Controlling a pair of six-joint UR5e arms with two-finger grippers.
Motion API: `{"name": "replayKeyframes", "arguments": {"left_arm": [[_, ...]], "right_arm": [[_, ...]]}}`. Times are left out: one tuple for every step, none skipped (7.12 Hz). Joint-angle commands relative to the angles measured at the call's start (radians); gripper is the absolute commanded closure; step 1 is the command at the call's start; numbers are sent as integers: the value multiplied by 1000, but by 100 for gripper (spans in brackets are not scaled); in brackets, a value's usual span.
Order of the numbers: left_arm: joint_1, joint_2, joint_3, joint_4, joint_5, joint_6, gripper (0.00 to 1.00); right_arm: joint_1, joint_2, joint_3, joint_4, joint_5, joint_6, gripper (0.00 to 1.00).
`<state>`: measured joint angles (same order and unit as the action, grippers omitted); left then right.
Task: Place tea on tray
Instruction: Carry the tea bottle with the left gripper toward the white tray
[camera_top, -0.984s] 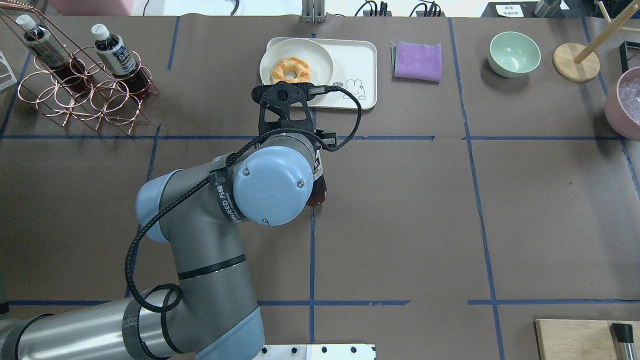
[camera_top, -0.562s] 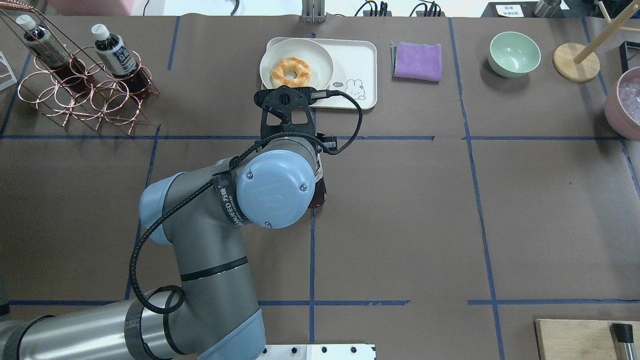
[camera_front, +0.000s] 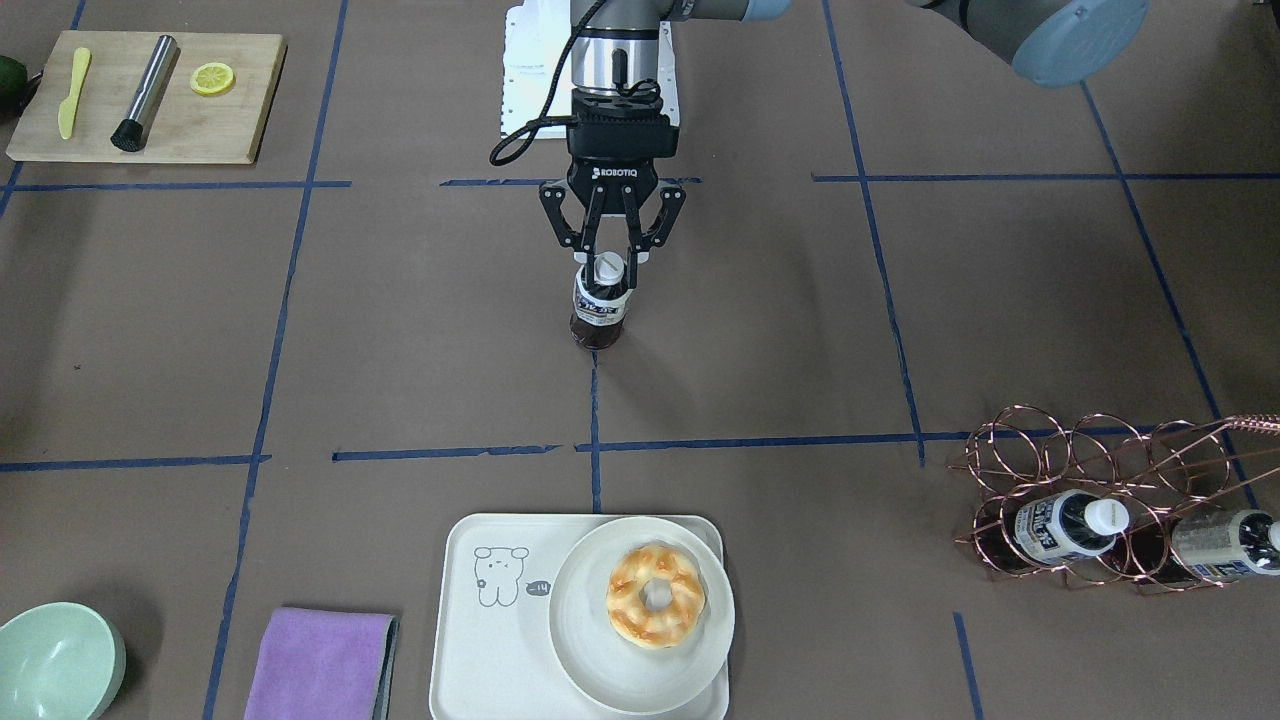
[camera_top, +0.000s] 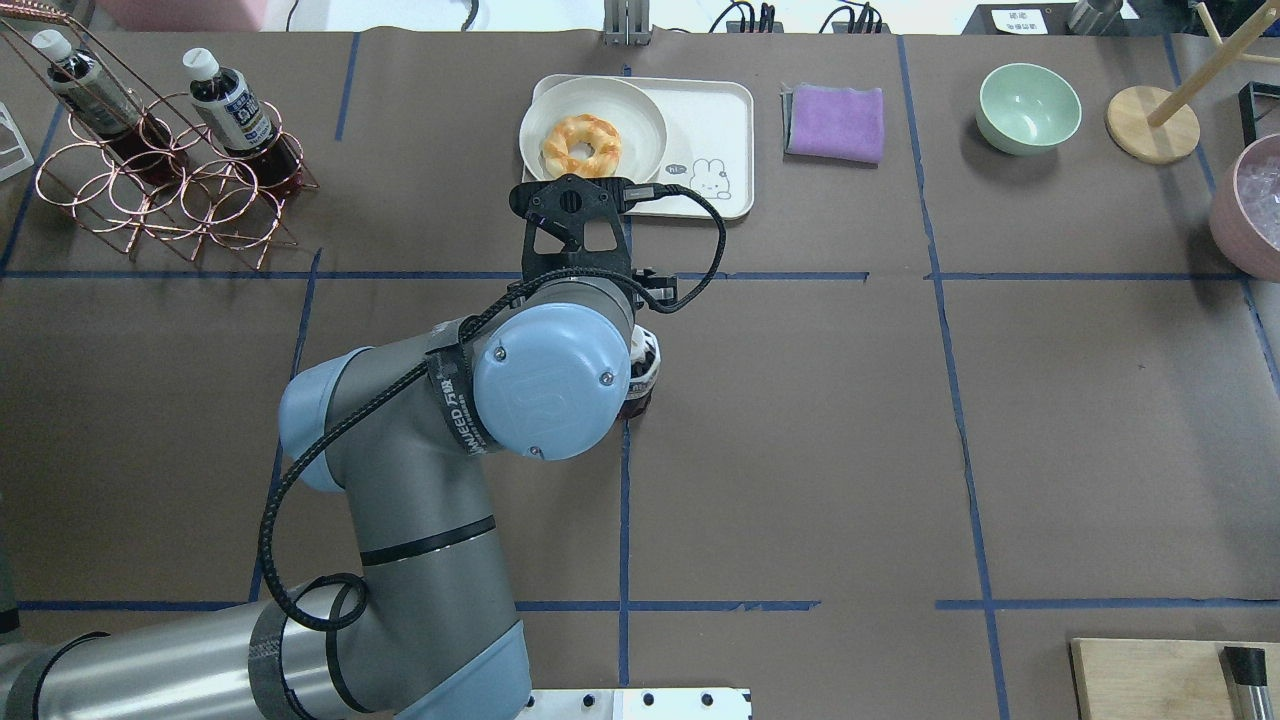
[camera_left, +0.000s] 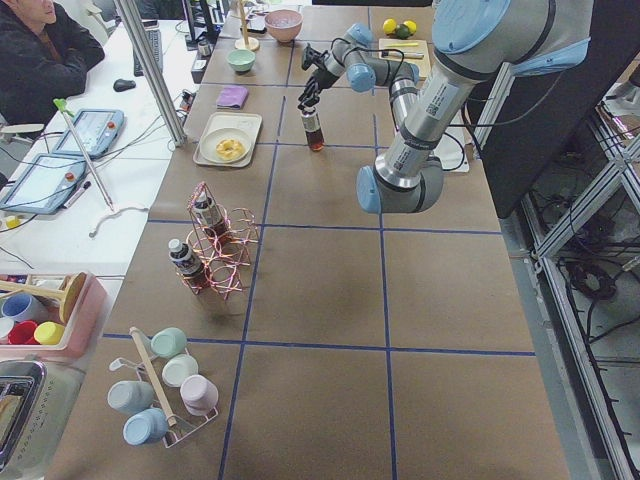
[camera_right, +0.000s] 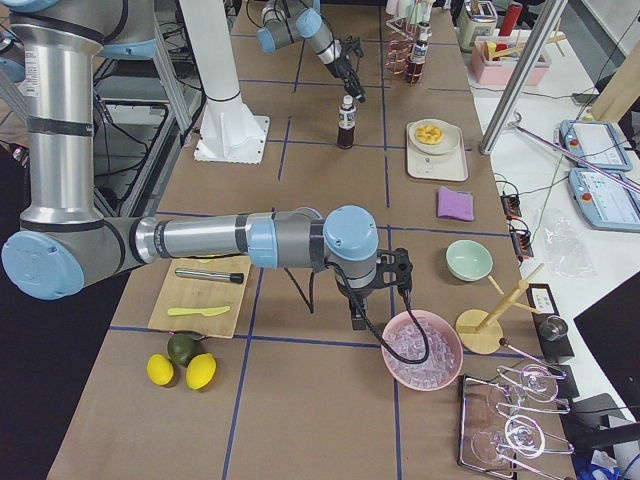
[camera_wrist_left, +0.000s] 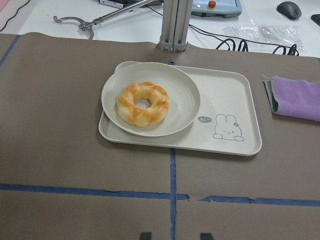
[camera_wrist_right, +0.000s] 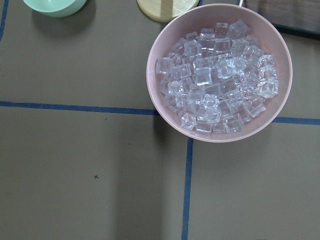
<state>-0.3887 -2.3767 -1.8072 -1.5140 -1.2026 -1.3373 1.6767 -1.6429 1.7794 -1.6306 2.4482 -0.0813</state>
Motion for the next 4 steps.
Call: {"name": "replayKeyframes", "arguments": {"left_arm": [[-1,2,-14,0,0,4,15],[-2,2,-35,3,-9,44,7],[-6,8,-67,8,-11,75,5],[-10,23,-95,17,-11,96,1]], "right_arm": [[0,0,0,0,2,0,0],[0,0,0,0,5,0,0],[0,2,2,0,8,0,0],[0,2,3,2,37,0,0]]}}
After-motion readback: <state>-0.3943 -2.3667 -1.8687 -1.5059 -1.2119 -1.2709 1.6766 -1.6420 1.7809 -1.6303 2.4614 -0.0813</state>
